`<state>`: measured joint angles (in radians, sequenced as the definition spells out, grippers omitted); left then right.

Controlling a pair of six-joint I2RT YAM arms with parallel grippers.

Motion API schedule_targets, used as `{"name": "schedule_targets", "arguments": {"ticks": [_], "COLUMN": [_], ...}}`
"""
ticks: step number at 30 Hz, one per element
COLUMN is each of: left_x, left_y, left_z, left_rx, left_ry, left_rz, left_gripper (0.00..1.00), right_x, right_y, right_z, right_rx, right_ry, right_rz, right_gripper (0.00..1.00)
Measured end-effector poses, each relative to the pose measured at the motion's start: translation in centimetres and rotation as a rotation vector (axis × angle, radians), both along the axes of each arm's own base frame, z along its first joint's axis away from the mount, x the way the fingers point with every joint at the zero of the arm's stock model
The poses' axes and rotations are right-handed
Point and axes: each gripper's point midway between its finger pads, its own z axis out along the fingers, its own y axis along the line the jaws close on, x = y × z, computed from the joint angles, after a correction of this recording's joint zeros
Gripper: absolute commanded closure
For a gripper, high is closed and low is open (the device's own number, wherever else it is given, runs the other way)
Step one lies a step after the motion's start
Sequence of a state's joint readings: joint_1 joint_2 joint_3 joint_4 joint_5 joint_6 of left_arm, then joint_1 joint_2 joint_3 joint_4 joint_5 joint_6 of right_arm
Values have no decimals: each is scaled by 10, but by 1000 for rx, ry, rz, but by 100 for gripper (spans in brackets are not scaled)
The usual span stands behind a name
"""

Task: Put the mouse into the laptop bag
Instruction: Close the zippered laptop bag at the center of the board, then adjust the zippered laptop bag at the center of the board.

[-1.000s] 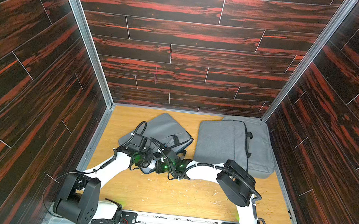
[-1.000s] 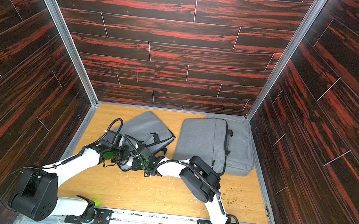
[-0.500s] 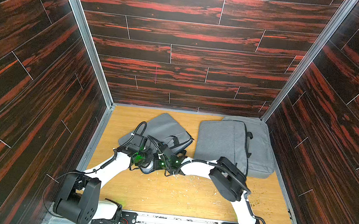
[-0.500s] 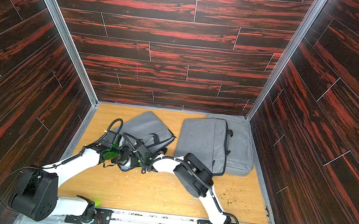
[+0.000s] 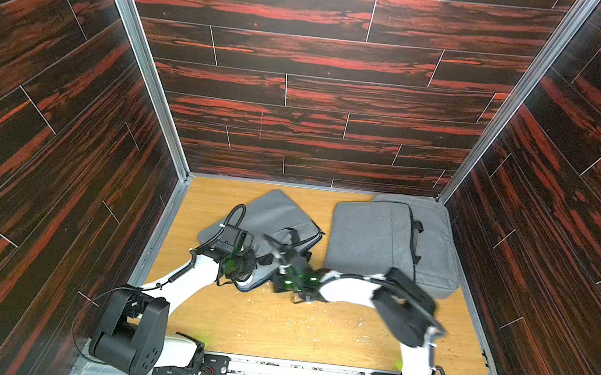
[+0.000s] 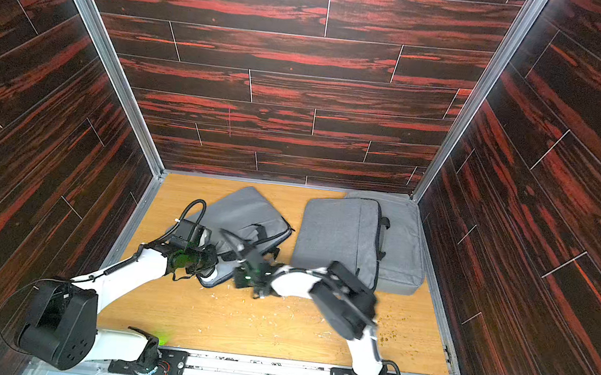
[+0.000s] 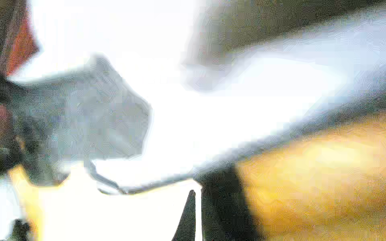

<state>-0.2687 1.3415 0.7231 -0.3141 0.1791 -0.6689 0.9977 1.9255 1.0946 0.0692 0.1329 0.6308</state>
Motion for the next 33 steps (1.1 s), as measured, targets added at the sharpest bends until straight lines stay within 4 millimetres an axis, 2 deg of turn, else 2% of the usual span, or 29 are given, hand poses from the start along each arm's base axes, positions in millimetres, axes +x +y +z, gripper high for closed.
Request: {"name": "schedule_targets", "arguments": {"ticks": [3,6,7,9,11,13,17,18,21,23,26,29,33], "left_x": [-10,-26,-32,-40,-47,-54,-66,-69,-72,-73,-73,-71,-60], "left_y": [3,9,11,16,19,21,25,26,25,23,18,15,12], "left_z": [3,4,6,10,15,18,11,7,-7,-16,-29,-37,-37], "left_rx": [-4,-11,-11,-17,-30,-47,-62,-60,-58,-66,-76,-80,-85], "left_ry": [-7,-2,-4,-16,-39,-56,-55,-43,2,27,64,85,75], "left_rz": [13,37,46,70,88,108,137,141,144,145,140,141,142], "left_gripper": [45,25,2,0,0,0,2,5,13,15,13,10,10], "right_x": [17,44,54,78,104,134,196,211,239,249,255,253,246], "right_y": [-41,-69,-77,-93,-106,-110,-102,-97,-86,-81,-77,-78,-80], "right_z": [20,40,45,53,65,81,104,105,95,81,58,35,12], "right_rx": [-55,-81,-93,-117,-128,-113,-82,-81,-102,-125,-159,-186,-205], "right_ry": [-68,-139,-157,-184,-208,-239,-287,-292,-285,-262,-216,-158,-93], "right_rz": [-70,-136,-156,-195,-234,-265,-287,-286,-269,-253,-231,-212,-196], "right_gripper": [68,49,45,37,34,32,31,31,31,32,32,33,34]}}
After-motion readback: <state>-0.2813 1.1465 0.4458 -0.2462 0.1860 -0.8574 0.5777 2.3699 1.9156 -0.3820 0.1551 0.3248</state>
